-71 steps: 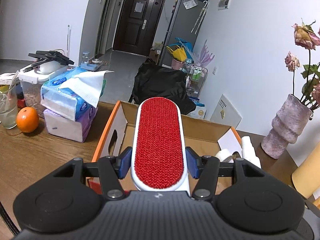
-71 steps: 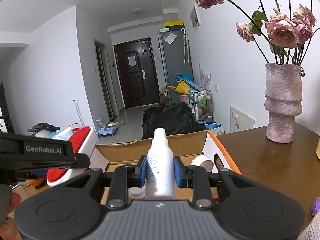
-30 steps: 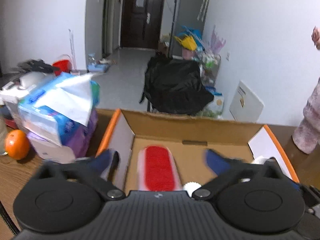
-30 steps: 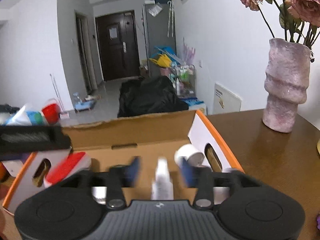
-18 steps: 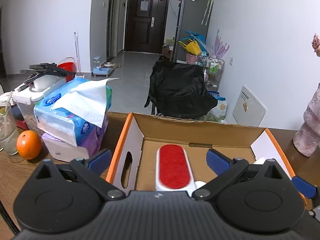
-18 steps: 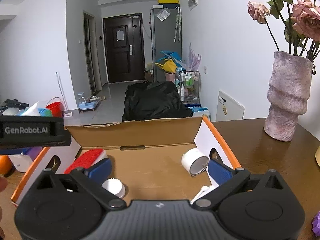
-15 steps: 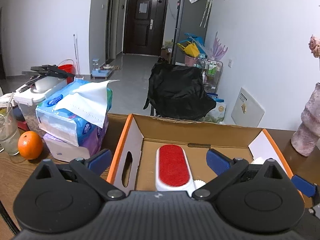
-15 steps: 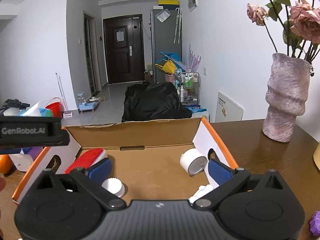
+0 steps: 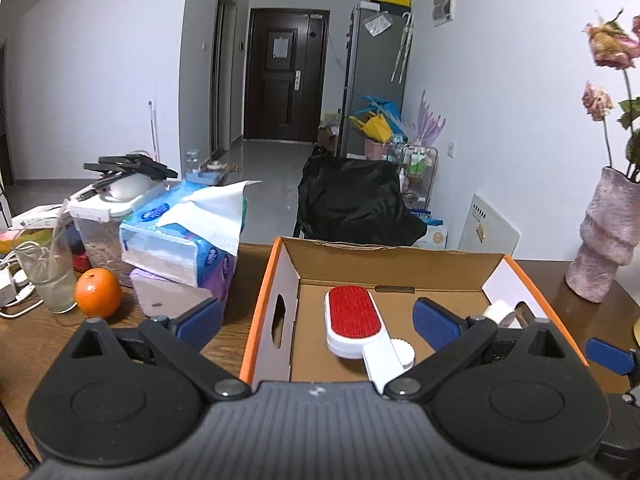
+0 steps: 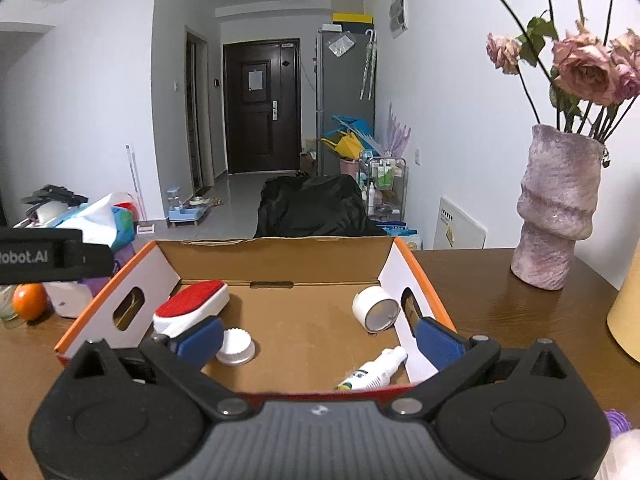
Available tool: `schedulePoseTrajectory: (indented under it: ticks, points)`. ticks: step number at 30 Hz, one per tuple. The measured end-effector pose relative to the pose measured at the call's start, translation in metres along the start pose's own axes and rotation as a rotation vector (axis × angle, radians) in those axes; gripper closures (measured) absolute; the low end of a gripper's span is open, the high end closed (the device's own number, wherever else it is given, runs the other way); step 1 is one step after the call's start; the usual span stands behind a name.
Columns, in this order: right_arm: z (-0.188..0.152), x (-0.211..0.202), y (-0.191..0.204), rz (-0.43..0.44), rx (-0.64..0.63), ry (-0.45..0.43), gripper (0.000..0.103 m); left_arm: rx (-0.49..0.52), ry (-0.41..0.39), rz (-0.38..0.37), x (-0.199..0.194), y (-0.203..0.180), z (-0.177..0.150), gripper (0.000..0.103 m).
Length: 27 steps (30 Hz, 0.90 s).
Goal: Organize rigid objects
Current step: 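Withdraw the left tool toward the green spray bottle while the right tool approaches the translucent container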
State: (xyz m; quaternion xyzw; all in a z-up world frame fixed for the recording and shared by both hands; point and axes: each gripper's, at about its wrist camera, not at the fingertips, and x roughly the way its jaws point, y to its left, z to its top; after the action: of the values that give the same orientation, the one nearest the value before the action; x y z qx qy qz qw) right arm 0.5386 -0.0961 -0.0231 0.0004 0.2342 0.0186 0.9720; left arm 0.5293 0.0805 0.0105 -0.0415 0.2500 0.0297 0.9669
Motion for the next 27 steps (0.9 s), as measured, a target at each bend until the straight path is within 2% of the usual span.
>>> schedulePoseTrajectory:
  ticks: [9,21,27]
  points:
    - [-0.017,-0.035,-0.002,0.005,-0.028,-0.019,0.000,-0.010,-0.034,0.010,-0.034,0.005,-0.016,0.000]
    - [-0.039,-0.087,-0.024,-0.005,-0.036,-0.064,0.000,-0.027,-0.043,0.039,-0.076,0.013,-0.046,0.000]
    - [-0.053,-0.109,-0.035,-0.001,-0.059,-0.081,0.000,-0.009,-0.055,0.012,-0.100,0.012,-0.063,0.000]
